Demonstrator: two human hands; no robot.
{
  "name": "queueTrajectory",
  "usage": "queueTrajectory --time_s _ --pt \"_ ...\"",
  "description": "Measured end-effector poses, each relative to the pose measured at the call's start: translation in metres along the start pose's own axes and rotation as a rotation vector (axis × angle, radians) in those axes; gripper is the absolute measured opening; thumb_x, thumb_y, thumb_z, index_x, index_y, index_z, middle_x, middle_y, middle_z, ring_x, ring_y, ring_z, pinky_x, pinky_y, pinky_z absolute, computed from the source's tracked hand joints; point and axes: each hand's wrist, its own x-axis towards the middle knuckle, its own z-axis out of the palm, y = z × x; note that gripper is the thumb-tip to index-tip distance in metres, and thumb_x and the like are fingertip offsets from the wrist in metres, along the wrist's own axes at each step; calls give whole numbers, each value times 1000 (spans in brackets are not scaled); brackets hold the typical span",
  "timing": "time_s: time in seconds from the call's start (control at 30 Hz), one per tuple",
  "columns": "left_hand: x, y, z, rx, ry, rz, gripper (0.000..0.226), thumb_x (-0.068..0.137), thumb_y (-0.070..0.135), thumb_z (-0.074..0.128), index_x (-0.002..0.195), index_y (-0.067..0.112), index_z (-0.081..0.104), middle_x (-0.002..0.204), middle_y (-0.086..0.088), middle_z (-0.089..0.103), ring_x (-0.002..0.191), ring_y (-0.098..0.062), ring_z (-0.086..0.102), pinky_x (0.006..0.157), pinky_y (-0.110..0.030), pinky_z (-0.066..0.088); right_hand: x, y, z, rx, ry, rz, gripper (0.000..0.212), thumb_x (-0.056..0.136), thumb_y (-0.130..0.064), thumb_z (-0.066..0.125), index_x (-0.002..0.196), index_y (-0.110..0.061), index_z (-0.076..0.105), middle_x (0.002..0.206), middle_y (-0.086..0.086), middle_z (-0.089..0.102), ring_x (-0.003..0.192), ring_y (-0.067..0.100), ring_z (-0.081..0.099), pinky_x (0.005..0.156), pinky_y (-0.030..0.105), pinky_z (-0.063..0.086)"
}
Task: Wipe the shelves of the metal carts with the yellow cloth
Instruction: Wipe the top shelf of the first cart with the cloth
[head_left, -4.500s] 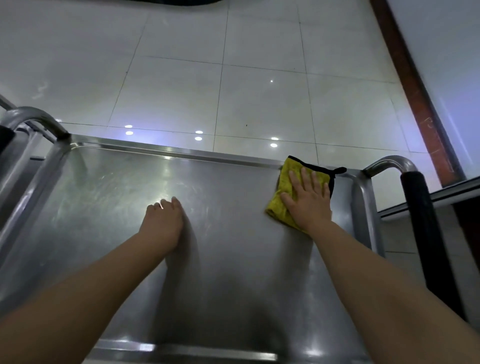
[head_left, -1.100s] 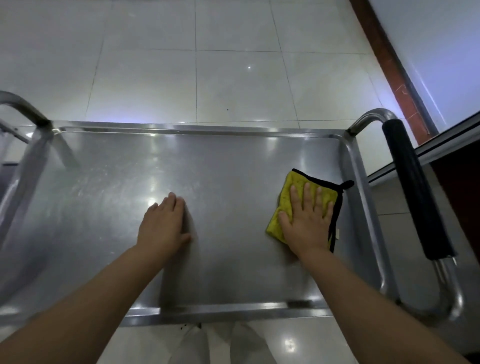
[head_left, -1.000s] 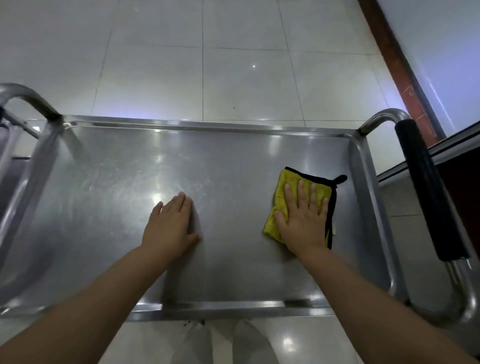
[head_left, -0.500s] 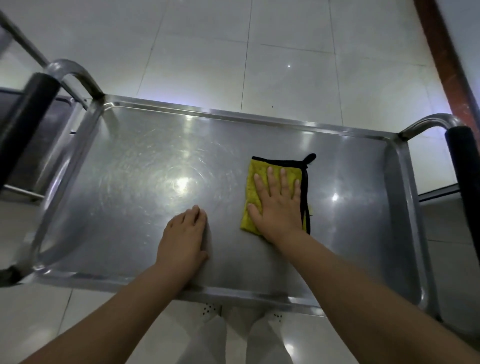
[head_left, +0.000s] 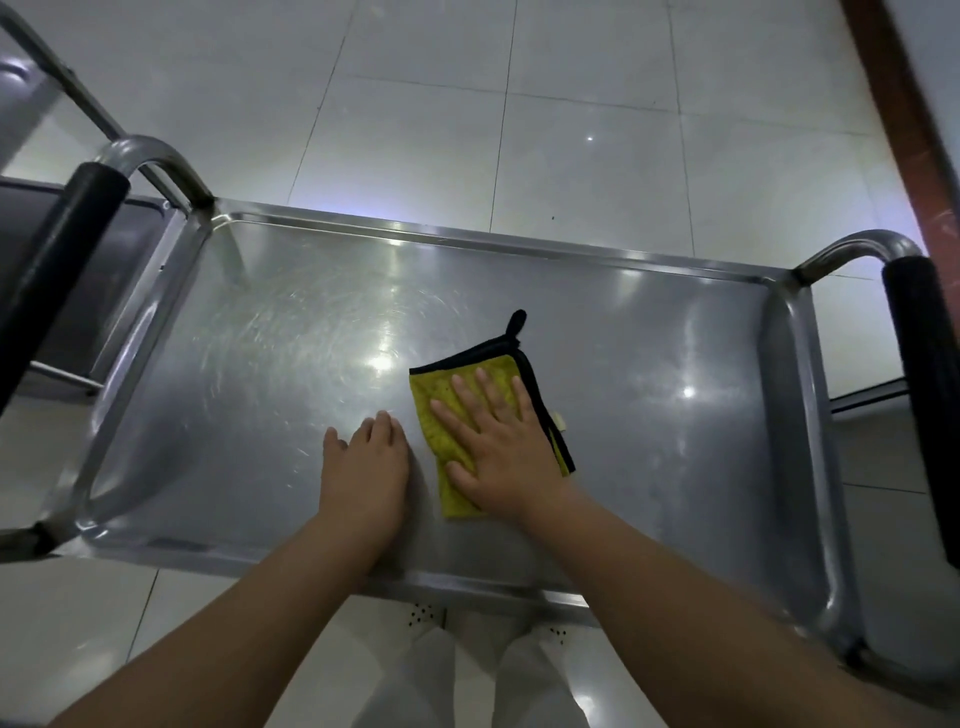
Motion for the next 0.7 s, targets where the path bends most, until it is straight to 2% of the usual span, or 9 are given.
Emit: queueTrajectory --time_s 0.17,0.4,0.7 --pt "1 15 -10 102 -61 -16 72 88 27 62 146 6 25 147 -11 28 133 -23 36 114 -49 19 -40 41 -5 11 -14 144 69 81 -54 38 147 -33 34 157 3 28 146 29 19 114 55 5" --pt "0 38 -25 187 -73 -1 70 86 27 65 143 7 31 145 -10 33 132 -22 37 115 -43 18 -107 122 -17 -3 -13 352 70 82 -54 36 149 -34 30 158 3 25 147 28 13 116 48 0" --pt "-6 62 -28 231 -89 -11 86 87 38 63 148 6 12 156 -13 15 139 -21 31 115 -37 22 -187 205 -29 -28 15 546 70 83 -55 35 149 -31 30 157 6 28 145 28 16 116 46 1"
